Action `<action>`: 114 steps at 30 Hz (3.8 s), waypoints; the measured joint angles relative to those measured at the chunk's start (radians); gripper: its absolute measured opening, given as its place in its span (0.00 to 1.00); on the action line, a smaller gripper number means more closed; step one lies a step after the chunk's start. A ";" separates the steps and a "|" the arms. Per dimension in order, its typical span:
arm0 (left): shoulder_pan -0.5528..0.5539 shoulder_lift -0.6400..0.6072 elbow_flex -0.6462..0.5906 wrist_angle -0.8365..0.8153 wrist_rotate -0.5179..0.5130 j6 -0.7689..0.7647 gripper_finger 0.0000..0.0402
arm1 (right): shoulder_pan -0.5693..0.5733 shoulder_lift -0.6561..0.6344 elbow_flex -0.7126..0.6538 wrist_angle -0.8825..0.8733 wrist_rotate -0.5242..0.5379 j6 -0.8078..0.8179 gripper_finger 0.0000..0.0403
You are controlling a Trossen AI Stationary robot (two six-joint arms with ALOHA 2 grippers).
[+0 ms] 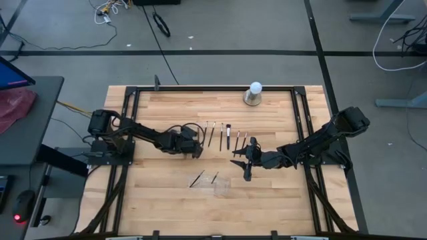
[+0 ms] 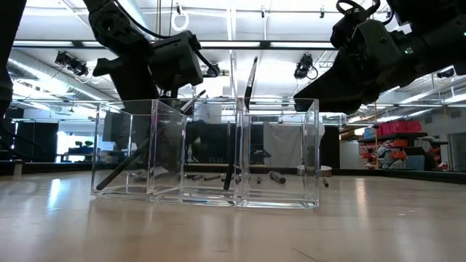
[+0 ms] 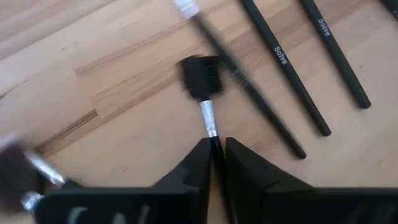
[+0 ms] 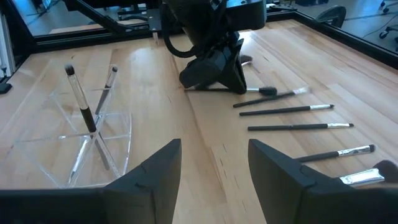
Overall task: Put items in baskets/containers
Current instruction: Put the black brow brush into the transparent organizer
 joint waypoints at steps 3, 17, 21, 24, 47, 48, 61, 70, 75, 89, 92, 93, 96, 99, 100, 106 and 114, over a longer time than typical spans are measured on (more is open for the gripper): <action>-0.001 -0.002 -0.028 0.014 0.004 -0.001 0.04 | 0.000 0.000 0.000 0.000 0.000 0.000 0.47; -0.083 -0.009 -0.080 0.061 -0.123 0.008 0.03 | 0.000 0.000 0.000 -0.006 0.000 0.000 0.47; -0.106 -0.038 -0.083 0.048 -0.140 0.013 0.02 | 0.000 0.000 0.000 -0.009 0.000 0.000 0.47; -0.120 -0.061 -0.083 0.048 -0.142 0.033 0.01 | 0.000 0.000 0.000 -0.009 0.000 0.000 0.47; -0.179 -0.188 -0.300 0.405 -0.153 0.084 0.00 | 0.000 0.000 0.000 -0.009 0.000 0.004 0.47; -0.182 -0.204 -0.325 0.451 -0.151 0.095 0.00 | 0.000 0.000 0.000 -0.010 0.000 0.004 0.47; -0.291 -0.314 -0.406 0.537 -0.229 0.232 0.27 | -0.002 0.000 -0.001 0.005 0.000 0.008 0.47; -0.306 -0.115 -0.405 0.638 -0.262 0.230 0.43 | -0.002 0.000 -0.001 0.017 0.001 0.007 0.47; -0.300 -0.013 -0.402 0.702 -0.332 0.168 0.38 | -0.002 0.000 -0.001 0.020 0.001 0.007 0.47; -0.297 0.016 -0.469 0.773 -0.314 0.078 0.04 | -0.002 0.000 -0.001 0.021 0.000 0.007 0.47; -0.300 0.019 -0.481 0.824 -0.309 0.123 0.04 | -0.002 0.000 -0.001 0.019 0.000 0.007 0.47; -0.303 0.019 -0.484 0.844 -0.308 0.145 0.03 | -0.002 0.000 -0.001 0.018 0.000 0.007 0.47; -0.311 0.024 -0.488 0.896 -0.316 0.208 0.03 | -0.002 0.000 -0.001 0.016 0.000 0.007 0.47; -0.314 0.026 -0.489 0.942 -0.327 0.249 0.03 | -0.002 0.000 -0.001 0.016 0.000 0.007 0.47; -0.314 0.026 -0.489 0.958 -0.328 0.262 0.03 | -0.002 0.000 -0.001 0.016 0.000 0.007 0.47; -0.316 0.029 -0.489 1.078 -0.313 0.363 0.03 | -0.002 0.000 -0.001 0.017 0.000 0.007 0.47; -0.315 0.026 -0.487 1.251 -0.354 0.472 0.03 | -0.002 0.000 -0.001 0.017 0.000 0.007 0.47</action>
